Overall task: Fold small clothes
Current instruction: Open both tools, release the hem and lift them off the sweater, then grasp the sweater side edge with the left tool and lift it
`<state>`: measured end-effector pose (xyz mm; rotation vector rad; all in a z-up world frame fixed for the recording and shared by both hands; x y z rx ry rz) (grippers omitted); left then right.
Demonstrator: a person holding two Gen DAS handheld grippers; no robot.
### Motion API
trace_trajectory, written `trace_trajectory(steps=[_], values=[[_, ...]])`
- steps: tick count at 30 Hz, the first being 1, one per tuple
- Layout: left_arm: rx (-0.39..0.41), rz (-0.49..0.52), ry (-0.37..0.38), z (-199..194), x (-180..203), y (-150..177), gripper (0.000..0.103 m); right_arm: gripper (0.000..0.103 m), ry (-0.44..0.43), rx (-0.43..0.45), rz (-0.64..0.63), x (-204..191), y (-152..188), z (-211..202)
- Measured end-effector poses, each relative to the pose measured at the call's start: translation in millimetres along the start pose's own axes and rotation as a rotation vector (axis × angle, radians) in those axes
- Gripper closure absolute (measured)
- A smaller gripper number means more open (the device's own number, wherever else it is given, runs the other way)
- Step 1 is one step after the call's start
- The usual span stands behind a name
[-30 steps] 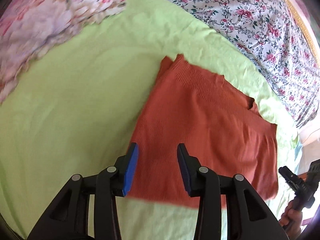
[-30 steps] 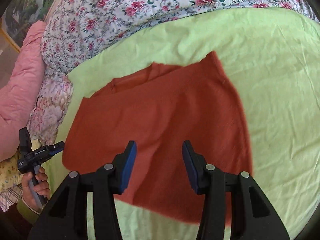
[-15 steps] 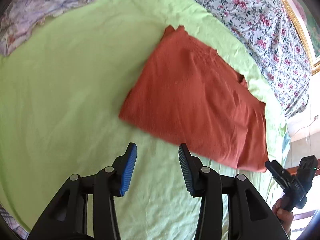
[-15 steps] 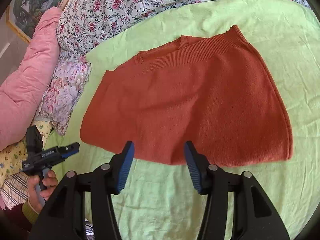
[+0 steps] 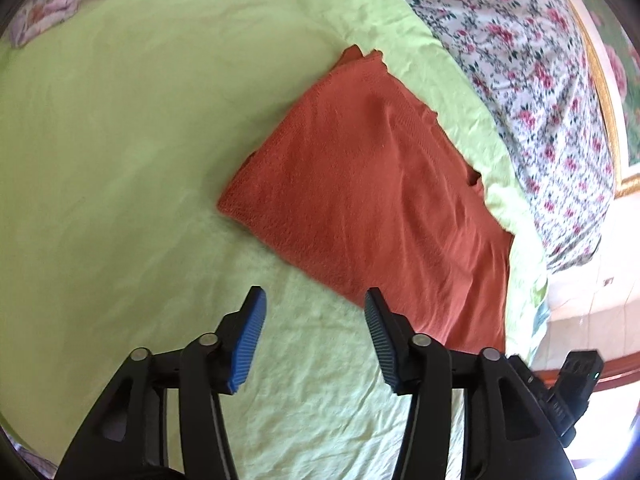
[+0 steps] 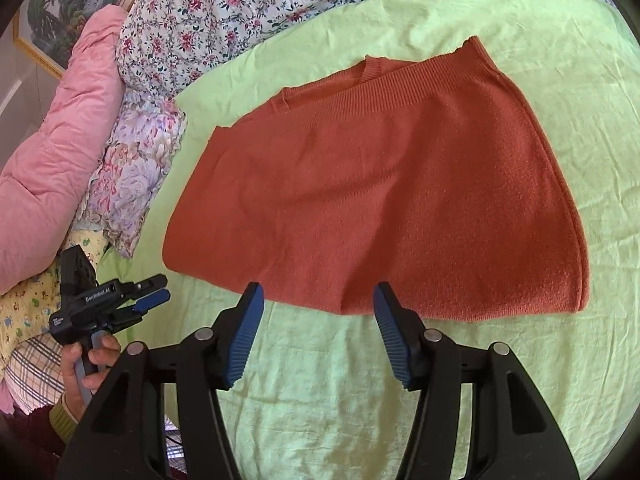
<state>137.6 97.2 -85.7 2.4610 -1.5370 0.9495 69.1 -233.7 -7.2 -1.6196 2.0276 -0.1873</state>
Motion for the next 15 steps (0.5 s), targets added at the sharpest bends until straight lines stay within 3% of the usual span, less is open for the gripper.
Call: trace_trajectory(steps=[9, 12, 15], values=[[0.020, -0.218, 0.163, 28.4, -17.3, -11.5, 0.046, 0.045, -0.023, -0.043, -0.042, -7.1, -1.1, 9.2], [0.050, -0.245, 0.157, 36.3, -16.6, -18.6, 0.036, 0.045, -0.035, -0.061, -0.051, -9.4, -1.7, 13.8], [0.062, -0.265, 0.138, 47.1, -16.7, -24.4, 0.035, 0.045, -0.043, -0.074, -0.058, -8.7, -3.0, 17.0]])
Point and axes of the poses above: each gripper's, at about its wrist camera, not at the fingertips, and z roughly the way its jaws point, x to its right, y to its underside, the point moved 5 cm from there along z, roughly the way its jaws point, and after that the axes turned 2 degrees about x, right-handed, at the moved point
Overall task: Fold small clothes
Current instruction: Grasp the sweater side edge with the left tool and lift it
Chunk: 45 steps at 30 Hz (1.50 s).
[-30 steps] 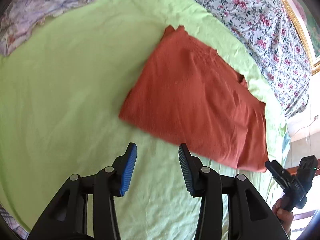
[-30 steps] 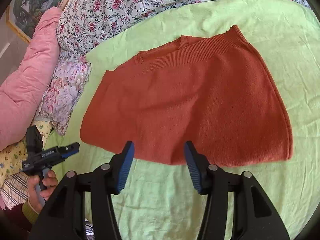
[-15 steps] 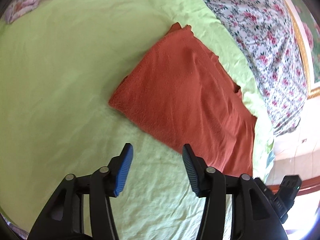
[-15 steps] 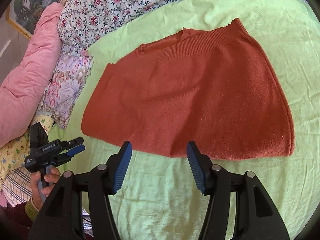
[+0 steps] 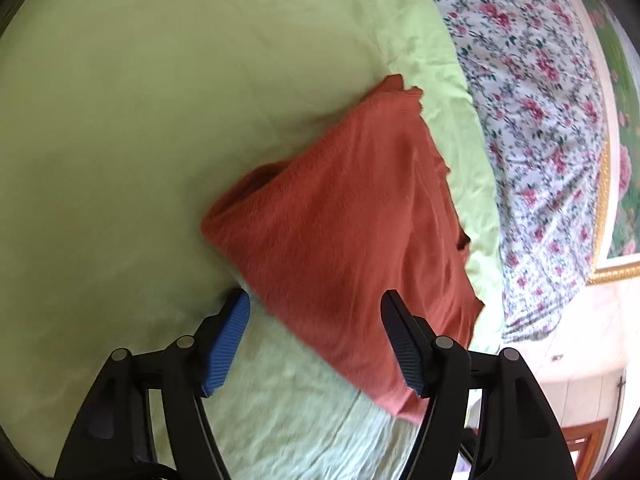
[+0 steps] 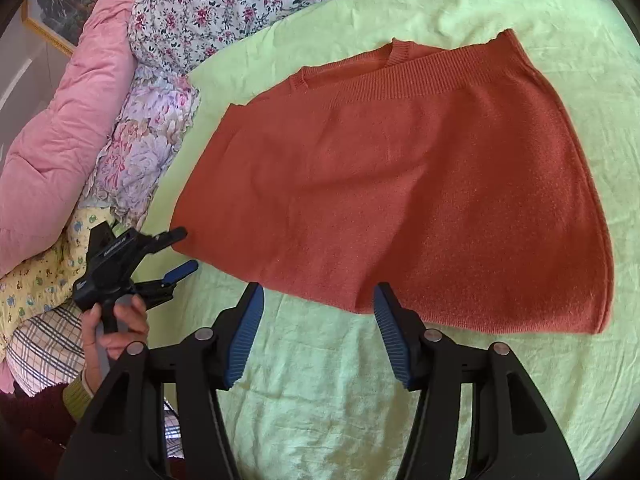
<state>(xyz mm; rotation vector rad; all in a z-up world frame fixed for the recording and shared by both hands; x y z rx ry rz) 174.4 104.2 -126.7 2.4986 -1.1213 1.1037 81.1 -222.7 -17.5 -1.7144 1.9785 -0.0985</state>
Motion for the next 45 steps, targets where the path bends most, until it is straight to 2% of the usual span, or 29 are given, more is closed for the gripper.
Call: trace_trajectory(steps=[9, 10, 12, 14, 17, 19, 24, 27, 30, 33, 36, 42, 45], values=[[0.084, 0.031, -0.054, 17.8, 11.3, -29.2, 0.037, 0.045, -0.015, -0.012, 0.012, 16.0, -14.1, 4.6], [0.090, 0.038, -0.059, 17.8, 11.5, -31.0, 0.040, 0.045, -0.015, -0.010, 0.015, 19.0, -17.1, 4.8], [0.106, 0.075, -0.078, 19.6, 16.7, -34.0, 0.055, 0.045, -0.013, -0.003, 0.026, 26.7, -24.8, 5.3], [0.106, 0.117, -0.087, 21.1, 24.5, -34.4, 0.080, 0.045, -0.012, 0.006, 0.040, 33.9, -32.7, 5.5], [0.147, 0.230, -0.132, 12.0, 47.1, -29.0, 0.086, 0.045, -0.018, 0.027, 0.062, 45.9, -48.1, 3.5], [0.180, 0.349, -0.161, 4.8, 73.6, -20.4, 0.088, 0.045, -0.023, 0.043, 0.070, 52.9, -58.6, 1.5], [0.169, 0.608, -0.103, 3.6, 150.0, 19.1, 0.089, 0.045, -0.046, 0.068, 0.090, 67.3, -79.5, -1.1], [0.118, 0.721, -0.047, 15.3, 188.0, 56.2, 0.089, 0.045, -0.066, 0.083, 0.118, 76.3, -88.8, -3.5], [0.053, 0.819, -0.008, 33.6, 209.7, 97.4, 0.089, 0.045, -0.074, 0.096, 0.141, 86.4, -96.5, -7.1], [-0.023, 0.892, -0.018, 60.6, 214.5, 133.3, 0.089, 0.045, -0.087, 0.094, 0.168, 97.2, -103.4, -7.1], [-0.077, 0.947, -0.069, 85.6, 206.0, 160.3, 0.089, 0.045, -0.120, 0.074, 0.200, 105.5, -107.9, 1.0], [-0.046, 1.058, -0.143, 91.7, 207.9, 178.7, 0.088, 0.045, -0.217, 0.006, 0.240, 96.6, -123.9, 37.8], [-0.018, 1.123, -0.186, 88.1, 205.5, 183.8, 0.088, 0.045, -0.237, -0.009, 0.225, 85.0, -135.9, 56.2]])
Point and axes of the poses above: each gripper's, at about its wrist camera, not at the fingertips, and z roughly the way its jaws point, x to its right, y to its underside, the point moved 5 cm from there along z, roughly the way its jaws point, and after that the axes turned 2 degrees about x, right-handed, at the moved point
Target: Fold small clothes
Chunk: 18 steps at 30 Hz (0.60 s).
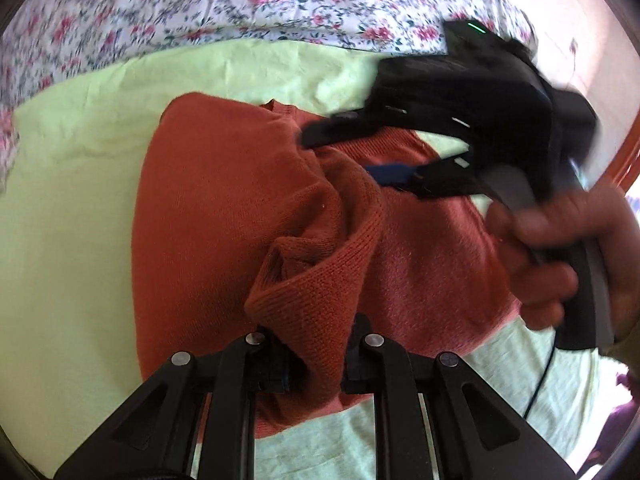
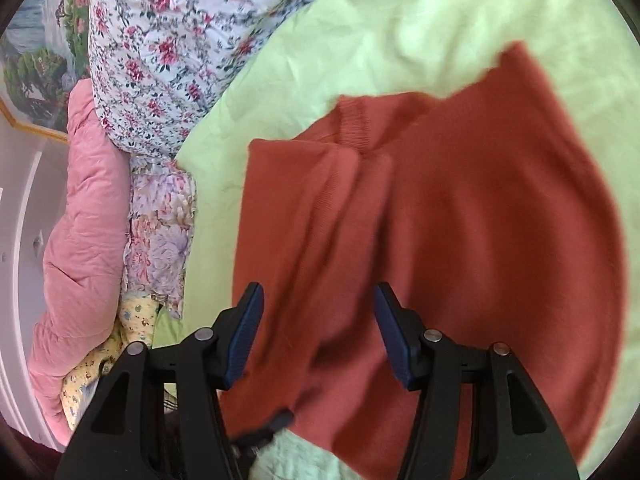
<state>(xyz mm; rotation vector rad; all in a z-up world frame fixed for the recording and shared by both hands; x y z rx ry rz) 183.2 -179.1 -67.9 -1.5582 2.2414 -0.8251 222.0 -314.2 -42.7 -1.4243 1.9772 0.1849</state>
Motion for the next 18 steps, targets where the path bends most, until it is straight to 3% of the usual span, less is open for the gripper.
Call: trace_trajectory(steps=[4, 5, 6, 8, 13, 18], values=[[0.008, 0.080, -0.062, -1.6, 13.7, 1.1, 0.088, 0.045, 0.028, -0.016, -0.018, -4.4, -15.7, 25.3], [0.010, 0.093, -0.071, -1.9, 16.5, 0.5, 0.088, 0.052, 0.038, -0.017, -0.033, -5.4, -18.7, 28.9], [0.010, 0.104, -0.076, -3.8, 18.9, -0.1, 0.088, 0.072, 0.058, -0.019, -0.059, -7.1, -22.0, 31.9], [0.022, 0.110, -0.056, -11.5, 22.7, -4.3, 0.088, 0.088, 0.104, -0.025, -0.111, -12.8, -26.8, 31.5], [0.080, 0.126, 0.076, -33.1, 50.8, -23.8, 0.088, 0.088, 0.054, 0.068, -0.231, -37.2, -38.1, -27.1], [0.048, 0.147, 0.161, -12.7, 88.3, -19.6, 0.088, 0.088, 0.102, 0.085, -0.221, -1.2, -33.6, -64.4]])
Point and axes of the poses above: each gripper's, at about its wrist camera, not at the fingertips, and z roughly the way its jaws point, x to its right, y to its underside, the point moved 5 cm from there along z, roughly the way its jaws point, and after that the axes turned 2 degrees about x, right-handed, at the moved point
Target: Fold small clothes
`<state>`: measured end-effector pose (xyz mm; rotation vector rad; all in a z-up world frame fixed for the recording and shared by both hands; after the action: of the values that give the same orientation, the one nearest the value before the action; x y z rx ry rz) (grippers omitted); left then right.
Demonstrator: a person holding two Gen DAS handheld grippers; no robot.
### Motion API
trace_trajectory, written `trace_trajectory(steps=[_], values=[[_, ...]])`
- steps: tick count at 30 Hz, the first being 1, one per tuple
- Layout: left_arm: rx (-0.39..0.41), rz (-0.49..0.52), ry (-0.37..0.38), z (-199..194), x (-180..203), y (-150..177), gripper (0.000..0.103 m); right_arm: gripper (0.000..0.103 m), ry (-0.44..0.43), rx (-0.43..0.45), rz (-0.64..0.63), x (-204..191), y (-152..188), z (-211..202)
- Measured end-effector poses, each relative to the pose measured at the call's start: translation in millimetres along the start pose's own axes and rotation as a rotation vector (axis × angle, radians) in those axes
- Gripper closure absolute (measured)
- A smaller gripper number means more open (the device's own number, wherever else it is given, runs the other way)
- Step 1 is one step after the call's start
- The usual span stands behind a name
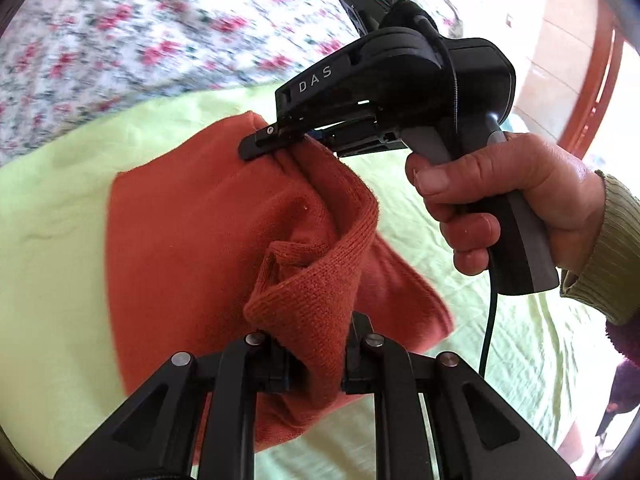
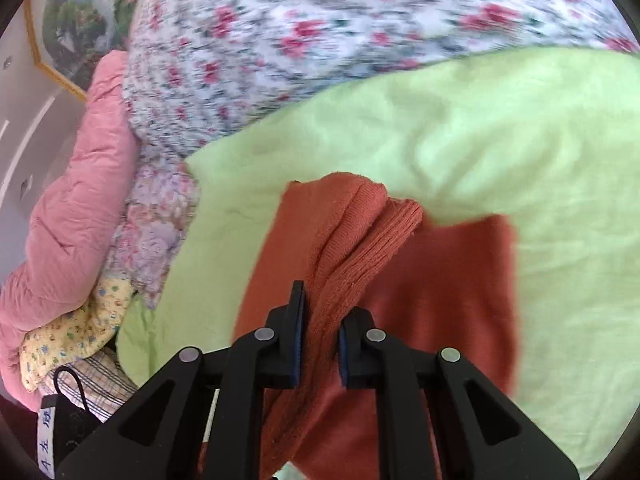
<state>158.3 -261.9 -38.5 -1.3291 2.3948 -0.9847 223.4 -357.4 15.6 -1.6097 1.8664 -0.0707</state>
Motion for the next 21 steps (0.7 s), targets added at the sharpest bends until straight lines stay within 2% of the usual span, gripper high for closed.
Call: trace_trajectory(steps=[6, 11, 16, 19, 20, 21], values=[[-0.062, -0.011, 0.030, 30.6, 17.8, 7.6, 0.088, 0.088, 0.039, -0.011, 0.063, 47.3, 20.1, -2.0], [-0.056, -0.011, 0.036, 36.8, 23.6, 1.0, 0.088, 0.088, 0.006, 0.033, 0.059, 52.0, 15.6, -10.6], [-0.106, -0.002, 0.039, 56.6, 25.7, 4.7, 0.087, 0.088, 0.073, 0.018, 0.076, 71.4, 25.5, -2.0], [-0.114, -0.011, 0.060, 58.0, 27.4, 4.1, 0.081, 0.088, 0.082, 0.017, 0.076, 74.6, 29.1, -2.3], [-0.120, -0.019, 0.079, 57.5, 28.3, 3.9, 0.071, 0.088, 0.084, 0.016, 0.075, 74.4, 28.8, -2.7], [-0.127, -0.028, 0.099, 57.8, 28.8, 3.7, 0.066, 0.088, 0.083, 0.013, 0.079, 74.0, 28.2, -3.1]])
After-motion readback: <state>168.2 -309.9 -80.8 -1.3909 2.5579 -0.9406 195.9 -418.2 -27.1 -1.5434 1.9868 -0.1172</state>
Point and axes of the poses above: each gripper's, at about its wrist camera, not at the fingertips, and z roughly the way its jaws point, x to its right, y to its underside, the point moved 5 cm from there along z, roughly the way its jaws point, and after that the axes turned 2 degrees about x, right-handed, at the moved point
